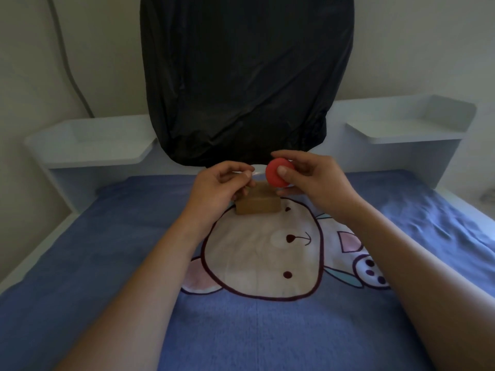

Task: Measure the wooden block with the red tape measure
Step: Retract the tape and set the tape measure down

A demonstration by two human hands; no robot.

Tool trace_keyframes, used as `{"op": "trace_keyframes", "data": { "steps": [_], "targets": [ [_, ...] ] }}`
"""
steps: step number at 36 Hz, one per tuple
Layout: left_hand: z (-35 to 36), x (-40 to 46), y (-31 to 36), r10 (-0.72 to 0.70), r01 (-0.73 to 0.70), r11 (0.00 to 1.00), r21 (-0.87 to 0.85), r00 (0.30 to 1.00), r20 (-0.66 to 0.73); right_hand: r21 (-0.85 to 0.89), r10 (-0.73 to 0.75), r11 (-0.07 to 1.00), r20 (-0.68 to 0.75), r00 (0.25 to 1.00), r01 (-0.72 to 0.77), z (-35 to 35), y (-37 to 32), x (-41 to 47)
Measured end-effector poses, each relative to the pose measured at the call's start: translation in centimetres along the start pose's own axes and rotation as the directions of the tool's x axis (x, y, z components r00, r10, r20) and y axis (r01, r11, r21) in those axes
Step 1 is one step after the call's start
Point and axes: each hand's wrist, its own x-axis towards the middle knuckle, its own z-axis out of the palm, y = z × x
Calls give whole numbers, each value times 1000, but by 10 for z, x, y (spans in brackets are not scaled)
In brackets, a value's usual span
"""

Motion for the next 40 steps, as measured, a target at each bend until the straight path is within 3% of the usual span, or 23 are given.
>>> {"op": "trace_keyframes", "data": {
  "steps": [8,15,27,33,40],
  "targets": [
    [-4,3,-6,-11,9,998,55,999,35,117,156,981,21,987,-158,0,1,0],
    [-1,3,-14,79,-79,972,222,997,5,115,218,969,18,976,-218,1,1,2],
    [3,2,-14,118,-118,948,297,993,16,4,210,978,-31,977,-210,4,-2,5],
    [2,2,-15,115,-116,952,285,993,21,-3,189,982,4,982,-189,4,-2,3],
    [5,2,-14,212,-225,904,363,974,77,-57,118,992,89,989,-114,6,-3,-2]
  ]
}}
